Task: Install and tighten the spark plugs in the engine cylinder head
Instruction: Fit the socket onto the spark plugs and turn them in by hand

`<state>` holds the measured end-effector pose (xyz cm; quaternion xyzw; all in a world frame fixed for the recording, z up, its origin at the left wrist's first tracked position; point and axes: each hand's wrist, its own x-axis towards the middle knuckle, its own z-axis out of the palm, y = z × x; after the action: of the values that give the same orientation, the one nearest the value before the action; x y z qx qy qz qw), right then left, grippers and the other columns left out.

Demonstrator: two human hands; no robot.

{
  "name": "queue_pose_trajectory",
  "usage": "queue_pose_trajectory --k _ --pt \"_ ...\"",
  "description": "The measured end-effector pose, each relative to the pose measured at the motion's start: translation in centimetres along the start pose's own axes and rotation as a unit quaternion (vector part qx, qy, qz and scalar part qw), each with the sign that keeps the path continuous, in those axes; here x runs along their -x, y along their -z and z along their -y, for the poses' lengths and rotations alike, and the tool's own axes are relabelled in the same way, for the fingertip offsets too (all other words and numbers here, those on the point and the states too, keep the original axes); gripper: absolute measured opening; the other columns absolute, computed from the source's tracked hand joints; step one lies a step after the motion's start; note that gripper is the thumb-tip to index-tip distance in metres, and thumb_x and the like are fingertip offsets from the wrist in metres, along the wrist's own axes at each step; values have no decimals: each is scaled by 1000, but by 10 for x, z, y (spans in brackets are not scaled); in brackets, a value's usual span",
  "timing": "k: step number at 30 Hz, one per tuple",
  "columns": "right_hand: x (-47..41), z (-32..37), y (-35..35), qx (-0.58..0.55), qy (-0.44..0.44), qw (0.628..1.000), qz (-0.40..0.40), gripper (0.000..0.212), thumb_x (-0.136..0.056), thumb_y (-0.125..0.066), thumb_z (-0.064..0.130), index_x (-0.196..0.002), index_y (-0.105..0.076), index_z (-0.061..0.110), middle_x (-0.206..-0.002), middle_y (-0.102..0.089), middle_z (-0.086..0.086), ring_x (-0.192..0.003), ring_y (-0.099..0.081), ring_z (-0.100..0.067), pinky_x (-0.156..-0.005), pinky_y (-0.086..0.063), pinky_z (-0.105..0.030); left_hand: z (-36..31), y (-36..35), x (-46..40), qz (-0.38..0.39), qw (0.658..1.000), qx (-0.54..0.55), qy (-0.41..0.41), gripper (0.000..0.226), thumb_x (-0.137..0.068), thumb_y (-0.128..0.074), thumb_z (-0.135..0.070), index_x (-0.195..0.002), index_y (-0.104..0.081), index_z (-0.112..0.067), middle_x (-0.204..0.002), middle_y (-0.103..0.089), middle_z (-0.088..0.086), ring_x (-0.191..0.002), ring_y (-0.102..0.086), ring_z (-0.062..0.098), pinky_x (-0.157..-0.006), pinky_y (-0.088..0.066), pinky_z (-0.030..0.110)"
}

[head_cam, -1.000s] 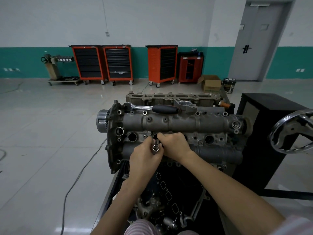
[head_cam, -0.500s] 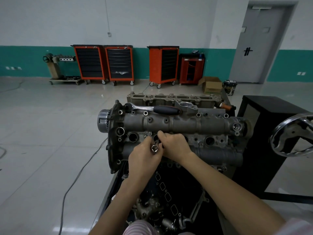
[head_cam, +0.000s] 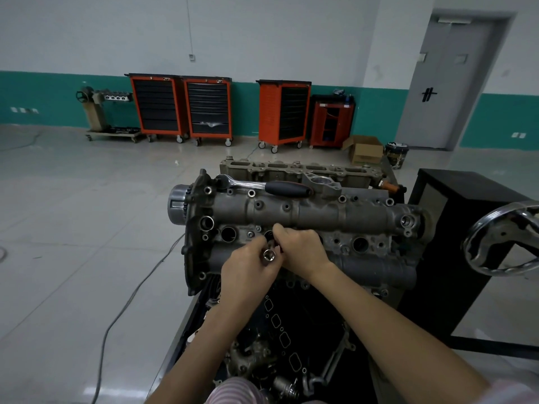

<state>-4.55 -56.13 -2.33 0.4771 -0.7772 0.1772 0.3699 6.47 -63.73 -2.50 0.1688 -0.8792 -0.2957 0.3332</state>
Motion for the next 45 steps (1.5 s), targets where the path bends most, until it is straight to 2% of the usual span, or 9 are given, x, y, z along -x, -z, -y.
queue_pose_trajectory --k 8,13,18,25,31,34,37,40,45 --pt "1 -2 -1 -47 25 998 18 28 -51 -82 6 -66 -59 2 -46 -56 -6 -34 -53 -24 -30 -39 -23 1 -1 1 1 999 45 7 37 -83 -59 -32 -59 -32 -31 -50 -44 -11 -56 -47 0 -45 -21 21" --pt "1 -1 0 -26 36 999 14 24 -52 -81 8 -63 -60 5 -45 -56 -5 -34 -53 -23 -31 -37 -20 3 1 3 -4 1000 -19 15 29 -83 -53 -50 -67 -42 -29 -56 -50 -11 -55 -47 5 -45 -25 21" --pt "0 -1 3 -14 19 1000 -9 21 -68 -46 23 -56 -58 10 -42 -53 -3 -33 -52 -21 -32 -31 -16 -3 -3 5 -25 999 -30 24 33 -87 -50 -50 -84 -66 -21 -69 -65 -1 -71 -61 21 -53 -36 29" --pt "0 -4 0 -45 -24 994 102 24 -72 -66 17 -84 -53 1 -66 -63 -12 -56 -60 -34 -46 -29 -29 -3 -4 5 -13 998 25 50 34 -83 -55 -36 -58 -36 -24 -51 -45 -6 -54 -45 17 -47 -27 28" --pt "1 -1 -1 -6 19 1000 23 30 -50 -85 12 -60 -57 8 -42 -54 -3 -33 -52 -23 -34 -32 -17 -4 -2 3 -29 997 37 53 38 -83 -54 -47 -58 -37 -24 -52 -48 -5 -52 -45 10 -46 -28 27" --pt "1 -2 -2 12 18 1000 -2 19 -65 -71 17 -56 -56 10 -40 -52 -2 -31 -51 -22 -34 -32 -17 -6 0 -1 -39 998 -25 37 48 -83 -51 -54 -53 -31 -22 -47 -40 -5 -50 -40 13 -44 -23 26" --pt "0 0 0 -7 2 1000 2 28 -72 -42 30 -56 -55 10 -42 -54 -2 -33 -53 -21 -34 -32 -17 -4 1 -2 -33 998 -39 23 47 -86 -54 -43 -52 -29 -23 -47 -37 -6 -51 -40 16 -43 -20 25" --pt "1 0 0 -51 -18 998 28 34 -72 -36 32 -69 -55 3 -51 -59 -8 -39 -56 -28 -37 -36 -25 -2 1 -3 -26 999 -39 5 45 -86 -55 -39 -55 -27 -25 -47 -39 -7 -48 -37 10 -44 -21 26" --pt "0 0 1 -36 -10 997 64 23 -60 -76 10 -70 -57 1 -50 -59 -11 -40 -57 -30 -37 -37 -27 0 1 -6 15 1000 0 1 35 -83 -55 -36 -64 -28 -25 -59 -47 -5 -59 -45 17 -49 -27 30"
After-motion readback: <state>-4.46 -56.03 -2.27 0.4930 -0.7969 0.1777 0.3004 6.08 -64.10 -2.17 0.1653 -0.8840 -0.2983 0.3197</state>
